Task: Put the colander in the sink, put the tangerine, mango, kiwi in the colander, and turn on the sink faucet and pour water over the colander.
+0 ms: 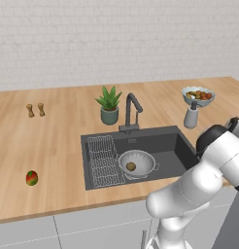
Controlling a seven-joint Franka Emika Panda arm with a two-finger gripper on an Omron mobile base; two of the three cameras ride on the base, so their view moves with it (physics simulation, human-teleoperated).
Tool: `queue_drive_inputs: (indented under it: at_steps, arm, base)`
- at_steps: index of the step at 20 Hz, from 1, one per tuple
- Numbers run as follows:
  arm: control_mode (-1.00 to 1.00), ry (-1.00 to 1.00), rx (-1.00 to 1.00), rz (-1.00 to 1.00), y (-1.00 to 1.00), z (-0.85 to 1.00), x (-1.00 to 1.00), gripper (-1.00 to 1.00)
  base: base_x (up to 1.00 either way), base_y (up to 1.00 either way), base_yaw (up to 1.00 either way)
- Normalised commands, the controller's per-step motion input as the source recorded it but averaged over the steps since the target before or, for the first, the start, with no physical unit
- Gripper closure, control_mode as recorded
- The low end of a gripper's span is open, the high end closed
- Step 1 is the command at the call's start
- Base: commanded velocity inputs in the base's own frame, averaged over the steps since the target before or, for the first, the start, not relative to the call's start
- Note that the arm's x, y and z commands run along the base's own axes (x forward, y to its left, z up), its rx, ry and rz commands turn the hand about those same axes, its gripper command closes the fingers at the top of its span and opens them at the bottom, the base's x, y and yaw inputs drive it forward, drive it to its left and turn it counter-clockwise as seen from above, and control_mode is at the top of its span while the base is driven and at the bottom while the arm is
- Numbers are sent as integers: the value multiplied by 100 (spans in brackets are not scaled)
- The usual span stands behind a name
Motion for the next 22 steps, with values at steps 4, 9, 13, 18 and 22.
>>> queue_drive_inputs:
  at_steps: [4, 9, 13, 18, 22]
  arm:
    - [-100, 0, 0, -14, -2, -25, 4, -100]
    - [-100, 0, 2, -8, 0, -14, 25, -100]
    - [-100, 0, 3, -6, 0, -9, 35, -100]
    - [-100, 0, 0, -9, -14, -17, 8, -100]
    - [-100, 0, 0, -12, -12, -15, -5, -100]
  base:
    - [0, 0, 0]
    - [0, 0, 0]
    - [0, 0, 0]
    - [0, 0, 0]
    - [0, 0, 0]
